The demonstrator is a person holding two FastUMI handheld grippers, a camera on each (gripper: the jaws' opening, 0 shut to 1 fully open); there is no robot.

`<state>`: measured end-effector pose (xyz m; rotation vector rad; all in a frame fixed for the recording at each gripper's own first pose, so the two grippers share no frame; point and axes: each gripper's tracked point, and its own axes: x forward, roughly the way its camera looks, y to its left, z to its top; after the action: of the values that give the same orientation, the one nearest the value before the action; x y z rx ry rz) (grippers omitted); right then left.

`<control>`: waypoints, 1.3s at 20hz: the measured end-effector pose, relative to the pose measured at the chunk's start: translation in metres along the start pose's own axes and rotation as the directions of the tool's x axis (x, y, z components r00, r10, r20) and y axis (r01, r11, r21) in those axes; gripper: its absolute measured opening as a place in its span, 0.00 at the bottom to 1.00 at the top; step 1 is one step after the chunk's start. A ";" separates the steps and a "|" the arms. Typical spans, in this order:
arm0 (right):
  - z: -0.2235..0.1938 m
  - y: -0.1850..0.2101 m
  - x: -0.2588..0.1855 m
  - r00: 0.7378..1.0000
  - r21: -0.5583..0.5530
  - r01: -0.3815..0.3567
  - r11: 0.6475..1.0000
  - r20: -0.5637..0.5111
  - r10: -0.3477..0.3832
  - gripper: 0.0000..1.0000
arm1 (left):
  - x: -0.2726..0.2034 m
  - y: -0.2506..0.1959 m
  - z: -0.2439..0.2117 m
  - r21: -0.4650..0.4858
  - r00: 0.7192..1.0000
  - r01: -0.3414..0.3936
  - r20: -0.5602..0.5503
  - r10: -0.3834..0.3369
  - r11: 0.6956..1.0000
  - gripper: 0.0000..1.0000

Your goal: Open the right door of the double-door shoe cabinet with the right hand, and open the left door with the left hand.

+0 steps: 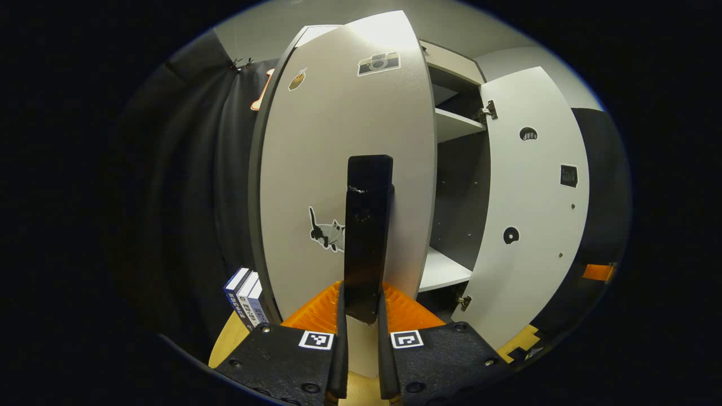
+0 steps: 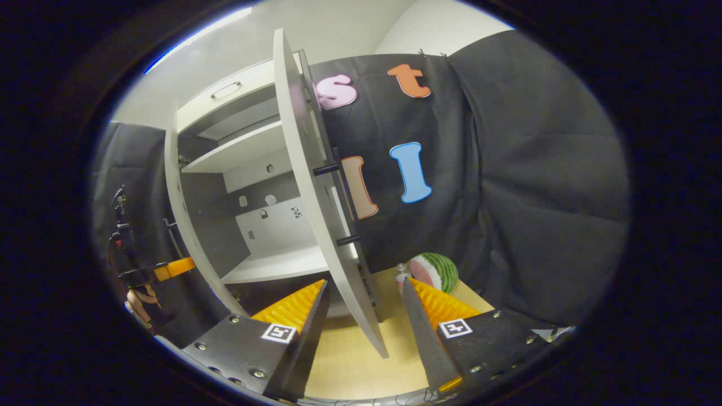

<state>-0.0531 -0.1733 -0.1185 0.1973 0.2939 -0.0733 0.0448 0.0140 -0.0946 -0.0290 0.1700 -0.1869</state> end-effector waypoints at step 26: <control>-0.023 0.038 0.014 0.994 0.004 -0.097 0.995 -0.056 0.097 0.70 | -0.077 0.082 0.000 0.034 0.979 -0.200 -0.025 0.201 0.979 0.02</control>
<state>-0.0426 -0.1324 -0.1373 0.2154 0.3395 0.0282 -0.0145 0.1091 -0.0859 0.0223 0.1971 0.0119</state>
